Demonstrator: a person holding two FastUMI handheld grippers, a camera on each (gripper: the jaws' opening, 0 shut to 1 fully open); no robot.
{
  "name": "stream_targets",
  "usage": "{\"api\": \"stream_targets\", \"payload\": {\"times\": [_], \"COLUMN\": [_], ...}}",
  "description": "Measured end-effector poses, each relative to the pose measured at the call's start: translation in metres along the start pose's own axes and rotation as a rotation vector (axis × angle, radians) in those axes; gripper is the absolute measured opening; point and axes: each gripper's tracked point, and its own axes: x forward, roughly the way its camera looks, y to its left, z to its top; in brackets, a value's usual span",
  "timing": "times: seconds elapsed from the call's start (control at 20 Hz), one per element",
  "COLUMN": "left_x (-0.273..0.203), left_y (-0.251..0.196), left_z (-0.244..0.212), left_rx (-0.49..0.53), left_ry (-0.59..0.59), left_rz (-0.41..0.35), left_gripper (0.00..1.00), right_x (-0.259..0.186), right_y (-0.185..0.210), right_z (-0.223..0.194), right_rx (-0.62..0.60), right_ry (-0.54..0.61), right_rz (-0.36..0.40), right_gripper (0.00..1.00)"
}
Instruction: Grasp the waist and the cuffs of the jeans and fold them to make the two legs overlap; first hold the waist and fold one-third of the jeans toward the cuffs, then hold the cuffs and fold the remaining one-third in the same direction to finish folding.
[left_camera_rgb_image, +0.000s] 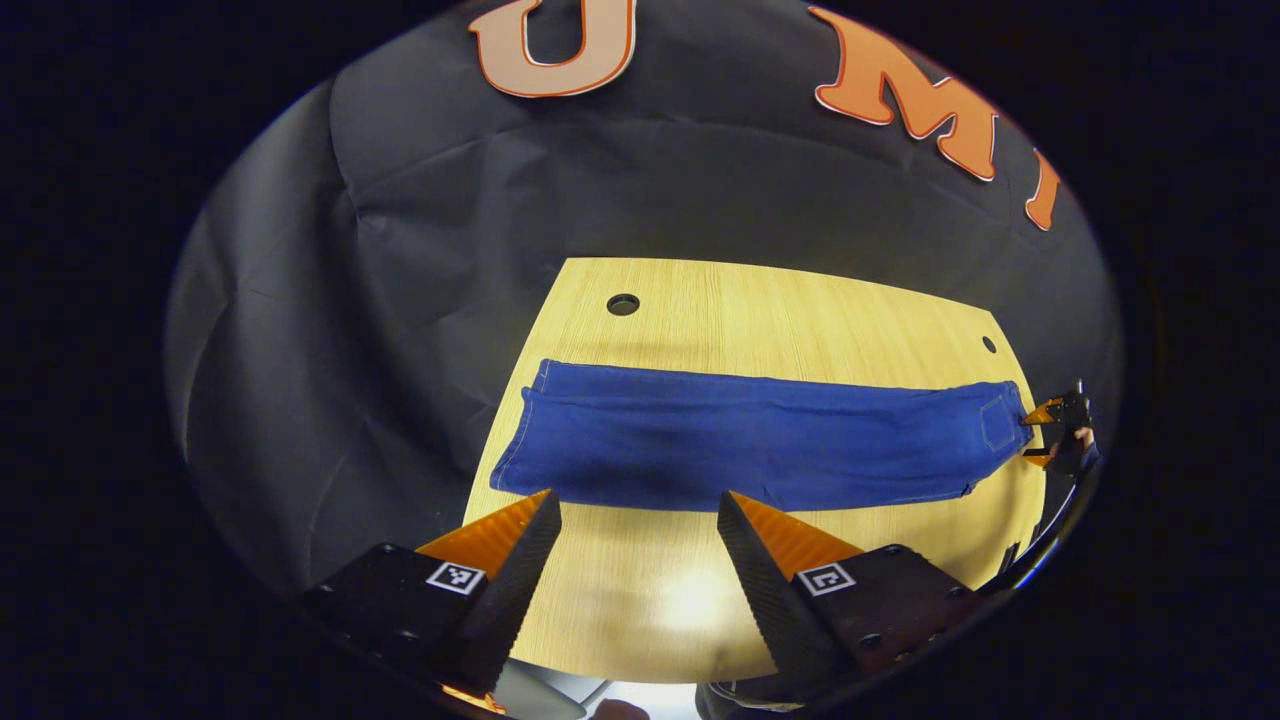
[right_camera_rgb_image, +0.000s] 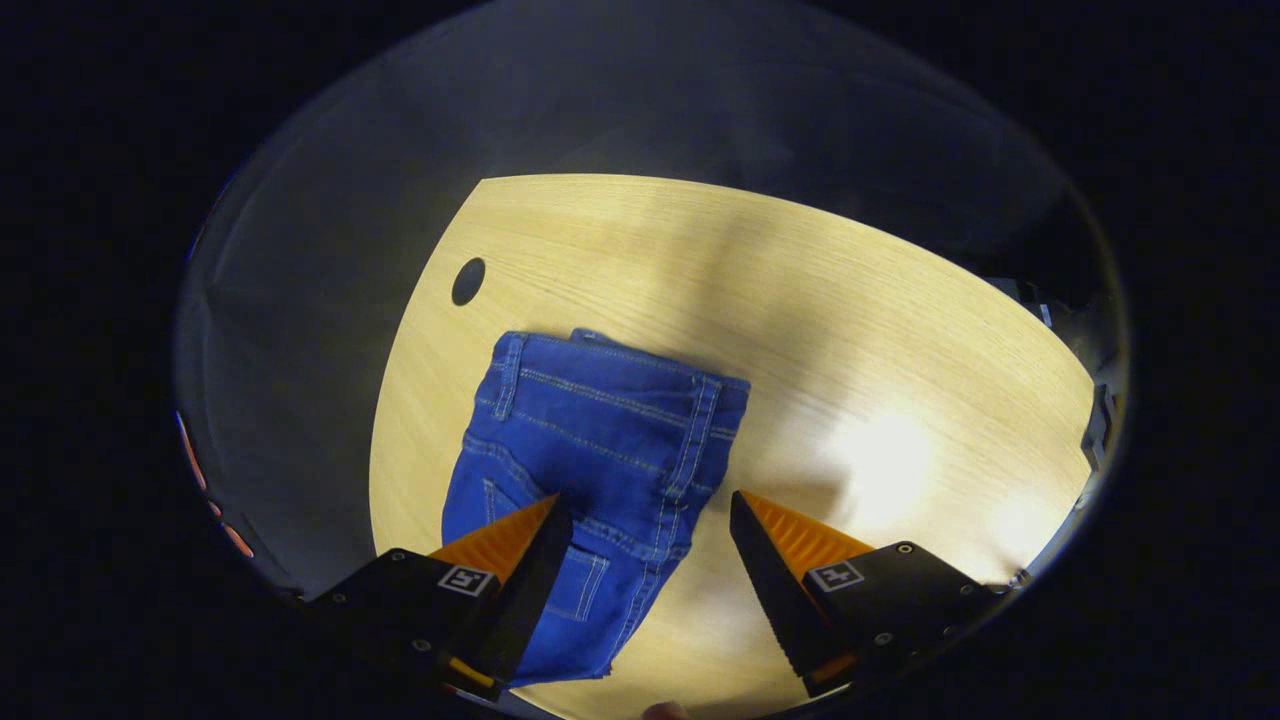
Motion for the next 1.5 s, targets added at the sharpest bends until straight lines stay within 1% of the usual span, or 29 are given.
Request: {"api": "stream_targets", "payload": {"times": [0.05,0.1,0.15,0.2,0.25,0.3,0.35,0.4,0.45,0.5,0.6,0.7,0.75,0.8,0.85,0.9,0.95,1.1,1.15,1.2,1.25,1.3,1.4,1.5], "left_x": [-0.001,-0.001,-0.003,-0.002,-0.003,-0.004,-0.005,-0.005,-0.006,-0.004,-0.005,-0.009,-0.010,-0.012,-0.015,-0.017,-0.017,-0.015,-0.014,-0.012,-0.012,-0.010,-0.007,-0.003], "left_y": [0.001,0.001,0.000,0.000,-0.001,-0.001,0.001,0.000,0.000,-0.001,-0.006,-0.009,-0.012,-0.014,-0.017,-0.020,-0.025,-0.033,-0.036,-0.039,-0.041,-0.042,-0.042,-0.040], "left_z": [0.001,0.003,0.002,0.004,0.004,0.005,0.006,0.006,0.005,0.004,0.004,0.007,0.008,0.011,0.014,0.019,0.023,0.020,0.019,0.019,0.017,0.017,0.016,0.018], "left_rx": [-0.003,-0.008,-0.015,-0.025,-0.037,-0.051,-0.067,-0.083,-0.098,-0.101,-0.108,-0.108,-0.098,-0.087,-0.075,-0.066,-0.064,-0.067,-0.068,-0.064,-0.061,-0.060,-0.070,-0.086], "left_ry": [-0.007,-0.019,-0.031,-0.039,-0.047,-0.053,-0.058,-0.062,-0.059,-0.061,-0.079,-0.101,-0.117,-0.136,-0.150,-0.170,-0.187,-0.183,-0.181,-0.181,-0.185,-0.184,-0.182,-0.189], "left_rz": [0.003,0.009,0.011,0.014,0.013,0.010,0.004,-0.004,-0.006,-0.005,0.003,-0.005,-0.010,-0.005,0.004,0.014,0.012,-0.001,-0.003,-0.011,-0.012,-0.019,-0.031,-0.045], "left_gripper": [0.97,0.98,0.98,0.98,0.98,0.98,0.98,0.98,0.98,0.98,0.98,0.99,0.99,0.99,0.99,0.99,0.99,0.99,1.00,0.98,1.00,0.99,0.99,0.99], "right_x": [0.003,0.005,0.007,0.008,0.008,0.010,0.011,0.013,0.012,0.014,0.014,0.017,0.015,0.014,0.009,0.003,-0.002,-0.025,-0.035,-0.044,-0.054,-0.061,-0.075,-0.081], "right_y": [-0.001,0.003,0.004,0.003,0.001,-0.002,-0.002,-0.003,-0.004,-0.001,0.001,0.004,0.005,0.004,0.008,0.012,0.016,0.038,0.042,0.049,0.054,0.063,0.082,0.091], "right_z": [0.003,0.008,0.012,0.012,0.012,0.012,0.013,0.013,0.013,0.013,0.014,0.013,0.010,0.010,0.011,0.013,0.015,0.016,0.016,0.015,0.010,0.005,-0.002,-0.010], "right_rx": [0.004,0.018,0.019,0.022,0.015,0.010,-0.001,-0.031,-0.064,-0.085,-0.105,-0.077,-0.080,-0.073,-0.095,-0.110,-0.120,-0.142,-0.170,-0.216,-0.259,-0.300,-0.347,-0.394], "right_ry": [0.005,-0.004,-0.010,-0.002,-0.002,-0.008,-0.025,-0.039,-0.059,-0.076,-0.094,-0.095,-0.084,-0.087,-0.090,-0.105,-0.126,-0.176,-0.194,-0.216,-0.232,-0.249,-0.276,-0.299], "right_rz": [-0.004,0.013,0.013,-0.003,-0.028,-0.062,-0.092,-0.126,-0.145,-0.141,-0.111,-0.068,-0.050,-0.050,-0.044,-0.030,-0.008,0.085,0.105,0.129,0.130,0.145,0.174,0.185], "right_gripper": [0.98,0.98,0.91,0.96,0.89,0.91,0.89,0.82,0.73,0.58,0.40,0.22,0.25,0.20,0.25,0.25,0.25,0.24,0.24,0.24,0.24,0.24,0.24,0.24]}}
